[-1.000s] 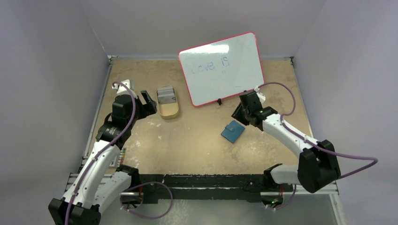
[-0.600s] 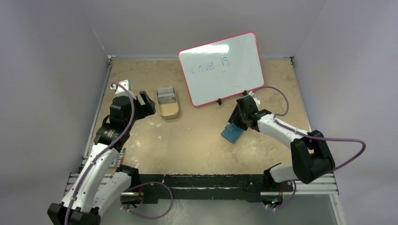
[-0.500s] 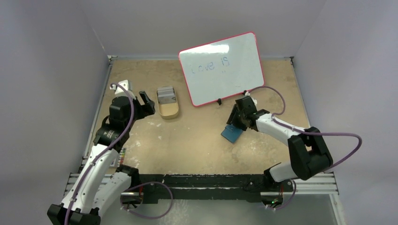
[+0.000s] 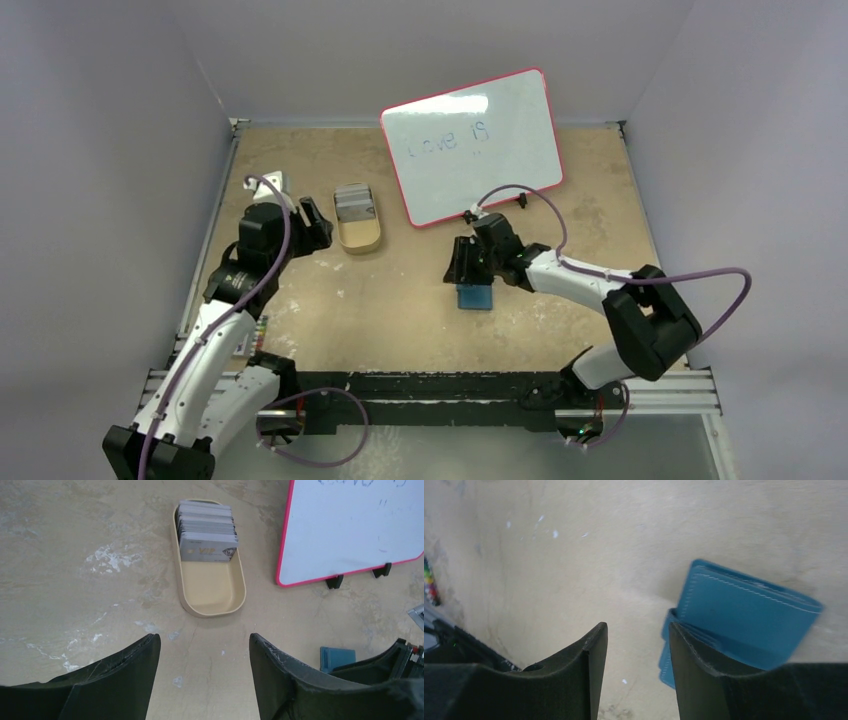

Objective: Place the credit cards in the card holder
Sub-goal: Adjust the card holder at the center of the board, then pick up the card holder from the center of the board.

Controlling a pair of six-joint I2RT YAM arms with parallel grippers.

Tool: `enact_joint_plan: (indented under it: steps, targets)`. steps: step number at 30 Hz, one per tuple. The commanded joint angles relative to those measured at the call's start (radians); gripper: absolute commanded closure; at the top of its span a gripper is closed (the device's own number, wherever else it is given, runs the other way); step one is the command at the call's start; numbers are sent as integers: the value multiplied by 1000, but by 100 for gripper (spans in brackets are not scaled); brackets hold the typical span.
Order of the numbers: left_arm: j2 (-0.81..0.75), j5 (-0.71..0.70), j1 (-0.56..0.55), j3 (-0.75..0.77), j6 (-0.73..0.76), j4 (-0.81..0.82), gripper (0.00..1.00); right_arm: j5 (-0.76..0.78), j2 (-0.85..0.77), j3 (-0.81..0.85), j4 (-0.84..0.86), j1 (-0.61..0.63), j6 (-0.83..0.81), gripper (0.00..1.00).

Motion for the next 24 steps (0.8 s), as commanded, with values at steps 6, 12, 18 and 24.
enact_joint_plan:
  steps: [6, 12, 18, 24]
  targets:
    - [42, 167, 7, 98, -48, -12, 43, 51, -84, 70, -72, 28, -18, 51]
    - [60, 225, 7, 80, -61, 0, 44, 103, -129, 37, -127, -22, -33, 54]
    - [79, 277, 8, 54, -75, 20, 44, 41, -177, -35, -107, -138, -70, 56]
    - [97, 289, 7, 54, -80, 24, 45, 15, -153, -89, -71, -143, -50, 57]
